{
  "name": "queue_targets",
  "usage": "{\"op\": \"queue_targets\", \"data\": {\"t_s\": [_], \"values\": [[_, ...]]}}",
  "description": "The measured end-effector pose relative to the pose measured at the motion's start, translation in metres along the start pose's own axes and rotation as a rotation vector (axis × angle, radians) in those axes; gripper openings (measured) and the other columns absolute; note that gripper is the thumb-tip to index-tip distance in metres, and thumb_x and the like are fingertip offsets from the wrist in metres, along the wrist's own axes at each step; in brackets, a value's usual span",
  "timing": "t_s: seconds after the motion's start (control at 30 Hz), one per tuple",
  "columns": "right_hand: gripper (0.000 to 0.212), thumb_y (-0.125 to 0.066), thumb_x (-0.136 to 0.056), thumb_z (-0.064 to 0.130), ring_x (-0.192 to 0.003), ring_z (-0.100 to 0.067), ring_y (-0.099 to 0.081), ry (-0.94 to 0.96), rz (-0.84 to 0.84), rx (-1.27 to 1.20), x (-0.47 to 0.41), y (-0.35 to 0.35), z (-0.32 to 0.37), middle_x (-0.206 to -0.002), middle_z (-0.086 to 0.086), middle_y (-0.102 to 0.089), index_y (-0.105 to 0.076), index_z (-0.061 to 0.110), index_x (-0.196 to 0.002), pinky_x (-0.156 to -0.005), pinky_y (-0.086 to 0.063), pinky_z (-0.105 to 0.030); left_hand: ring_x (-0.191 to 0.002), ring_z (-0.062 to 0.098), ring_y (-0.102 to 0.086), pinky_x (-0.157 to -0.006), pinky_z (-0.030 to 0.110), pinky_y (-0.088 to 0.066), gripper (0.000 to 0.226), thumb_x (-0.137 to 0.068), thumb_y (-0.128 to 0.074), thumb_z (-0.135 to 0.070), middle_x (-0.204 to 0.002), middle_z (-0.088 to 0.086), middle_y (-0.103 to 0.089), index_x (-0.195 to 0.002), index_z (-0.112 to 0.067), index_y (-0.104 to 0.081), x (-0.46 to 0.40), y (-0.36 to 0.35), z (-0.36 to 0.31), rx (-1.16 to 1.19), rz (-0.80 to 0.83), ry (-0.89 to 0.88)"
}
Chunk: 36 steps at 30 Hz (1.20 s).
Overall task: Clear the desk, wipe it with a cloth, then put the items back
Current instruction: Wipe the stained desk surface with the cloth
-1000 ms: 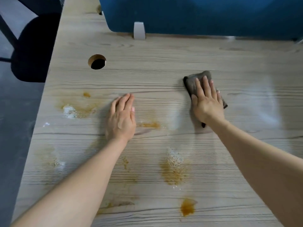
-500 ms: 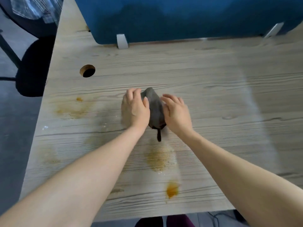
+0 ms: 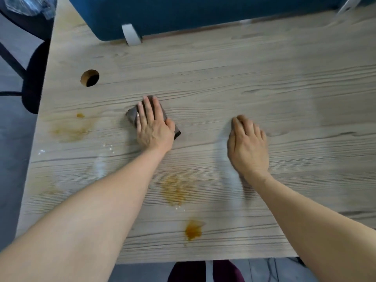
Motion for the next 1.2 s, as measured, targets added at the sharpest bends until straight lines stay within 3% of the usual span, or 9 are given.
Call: {"op": "queue_targets", "data": {"t_s": [0.2,0.37,0.47,0.63,0.7,0.87,0.97,1.1,1.2], "values": [[0.035,-0.045,-0.094,0.020,-0.108,-0.030,-0.048,0.016,-0.056,-0.027,-0.001,0.001,0.001,-0.125,-0.011,-0.055,-0.054,0.006,-0.125,-0.087,-0.031,-0.035,-0.146,0.024,0.001,-0.118,0.036,0.001,0.068,-0.093,-0.038,-0.027,-0.158,0.012,0.001,-0.151,-0.013,-0.005,-0.001,0.001,0.000,-0.022,-0.017,0.100],[0.039,-0.041,-0.094,0.022,-0.109,-0.030,-0.049,0.012,-0.034,-0.017,0.000,0.001,0.002,-0.126,-0.011,-0.055,-0.054,0.006,-0.126,-0.087,-0.033,-0.036,-0.146,0.017,0.006,-0.117,0.030,0.005,0.070,-0.093,-0.032,-0.033,-0.158,0.005,0.009,-0.150,-0.016,0.005,0.058,-0.016,-0.100,-0.001,0.066,-0.373],[0.039,-0.040,-0.094,0.022,-0.111,-0.030,-0.049,0.008,-0.031,-0.014,0.000,0.001,0.002,-0.127,-0.010,-0.053,-0.053,0.007,-0.127,-0.088,-0.034,-0.037,-0.146,0.015,0.008,-0.115,0.027,0.009,0.067,-0.094,-0.023,-0.033,-0.157,0.004,0.012,-0.149,-0.015,0.011,0.049,-0.008,-0.076,-0.062,0.099,-0.507],[0.039,-0.041,-0.094,0.019,-0.114,-0.033,-0.048,-0.009,-0.043,-0.047,0.000,0.001,0.000,-0.130,-0.013,-0.052,-0.051,0.004,-0.129,-0.094,-0.034,-0.037,-0.146,0.020,0.003,-0.119,0.034,0.001,0.070,-0.094,-0.035,-0.025,-0.158,0.010,0.004,-0.150,-0.005,0.002,0.001,0.008,0.014,-0.031,0.007,0.037],[0.039,-0.042,-0.095,0.017,-0.115,-0.034,-0.047,-0.027,-0.056,-0.061,0.001,0.002,-0.003,-0.131,-0.016,-0.051,-0.049,0.003,-0.131,-0.097,-0.031,-0.037,-0.146,0.022,0.003,-0.119,0.035,0.001,0.071,-0.094,-0.035,-0.027,-0.158,0.012,0.004,-0.149,-0.005,0.003,0.009,0.004,-0.010,-0.051,0.012,0.047],[0.047,-0.031,-0.091,0.020,-0.117,-0.037,-0.044,-0.083,-0.041,-0.090,0.000,0.004,-0.007,-0.131,-0.023,-0.048,-0.047,-0.002,-0.130,-0.101,-0.031,-0.039,-0.146,0.016,0.008,-0.118,0.029,0.006,0.068,-0.088,-0.014,-0.033,-0.158,0.006,0.010,-0.148,-0.012,0.010,0.076,-0.022,-0.142,-0.001,0.125,-0.547],[0.040,-0.039,-0.092,0.015,-0.111,-0.036,-0.045,-0.071,-0.048,-0.068,-0.001,0.004,-0.006,-0.128,-0.021,-0.049,-0.047,-0.001,-0.128,-0.097,-0.030,-0.038,-0.145,0.011,0.007,-0.116,0.025,0.008,0.067,-0.089,-0.015,-0.034,-0.156,-0.001,0.012,-0.148,-0.017,0.010,0.068,-0.014,-0.116,-0.063,0.196,-0.781],[0.036,-0.047,-0.089,0.010,-0.104,-0.034,-0.046,-0.067,-0.082,-0.076,0.000,0.006,-0.005,-0.122,-0.018,-0.051,-0.049,0.001,-0.124,-0.090,-0.031,-0.036,-0.146,0.017,0.004,-0.117,0.029,0.005,0.066,-0.095,-0.033,-0.025,-0.158,0.005,0.005,-0.150,-0.010,0.002,0.010,0.001,-0.018,-0.057,0.120,-0.236],[0.034,-0.049,-0.086,0.003,-0.099,-0.032,-0.045,-0.047,-0.125,-0.132,0.000,0.012,-0.003,-0.117,-0.017,-0.053,-0.051,-0.001,-0.119,-0.088,-0.031,-0.034,-0.146,0.018,0.004,-0.118,0.033,0.002,0.068,-0.095,-0.036,-0.024,-0.159,0.006,0.005,-0.150,-0.009,0.001,0.012,-0.001,-0.032,-0.049,0.071,-0.091]]}}
Point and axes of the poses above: each hand's wrist, its own x-axis away from the middle knuckle, its own y-axis out of the back of the hand, z = x × y, the point moved 10 cm from there along -x, towards the middle knuckle
